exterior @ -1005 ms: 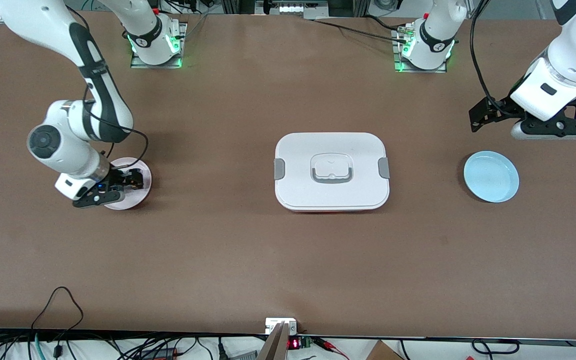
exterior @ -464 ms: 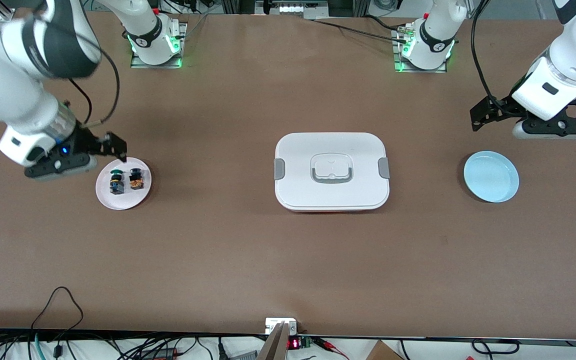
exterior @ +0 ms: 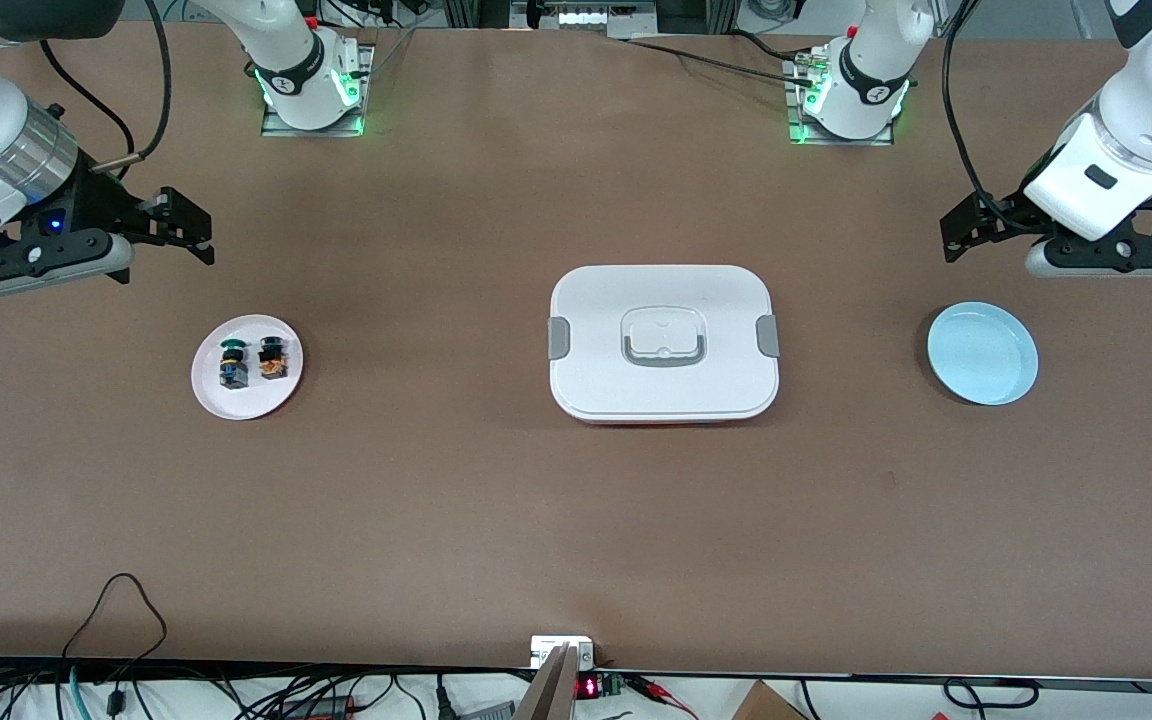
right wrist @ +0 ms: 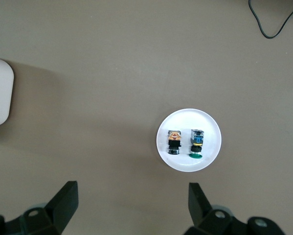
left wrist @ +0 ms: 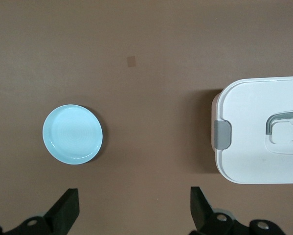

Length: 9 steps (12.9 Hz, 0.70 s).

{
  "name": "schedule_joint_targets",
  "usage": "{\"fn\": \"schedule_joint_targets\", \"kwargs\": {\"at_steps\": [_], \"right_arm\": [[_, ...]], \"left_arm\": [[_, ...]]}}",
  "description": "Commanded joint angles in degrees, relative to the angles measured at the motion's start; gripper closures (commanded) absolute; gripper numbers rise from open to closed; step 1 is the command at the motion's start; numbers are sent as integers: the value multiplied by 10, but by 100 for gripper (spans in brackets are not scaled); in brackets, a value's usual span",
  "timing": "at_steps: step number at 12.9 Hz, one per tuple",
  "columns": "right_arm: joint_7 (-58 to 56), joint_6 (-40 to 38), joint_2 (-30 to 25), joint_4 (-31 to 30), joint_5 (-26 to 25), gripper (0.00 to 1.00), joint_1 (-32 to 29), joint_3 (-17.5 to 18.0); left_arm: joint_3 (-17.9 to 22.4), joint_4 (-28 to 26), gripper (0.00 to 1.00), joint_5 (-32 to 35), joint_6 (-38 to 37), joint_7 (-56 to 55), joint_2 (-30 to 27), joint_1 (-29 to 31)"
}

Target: Transfer orange switch to right arm and place

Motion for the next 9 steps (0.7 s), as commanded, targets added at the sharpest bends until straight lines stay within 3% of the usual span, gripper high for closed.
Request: {"fn": "schedule_joint_targets", "kwargs": {"at_steps": [1, 9], "right_arm": [[2, -15, 19, 21, -2, 0, -5, 0], [6, -46, 17, 45, -2, 0, -5, -1]], "left_arm": [[-2, 13, 0, 2, -14, -3, 2, -1], [-2, 13, 0, 2, -15, -5, 2, -3]]}}
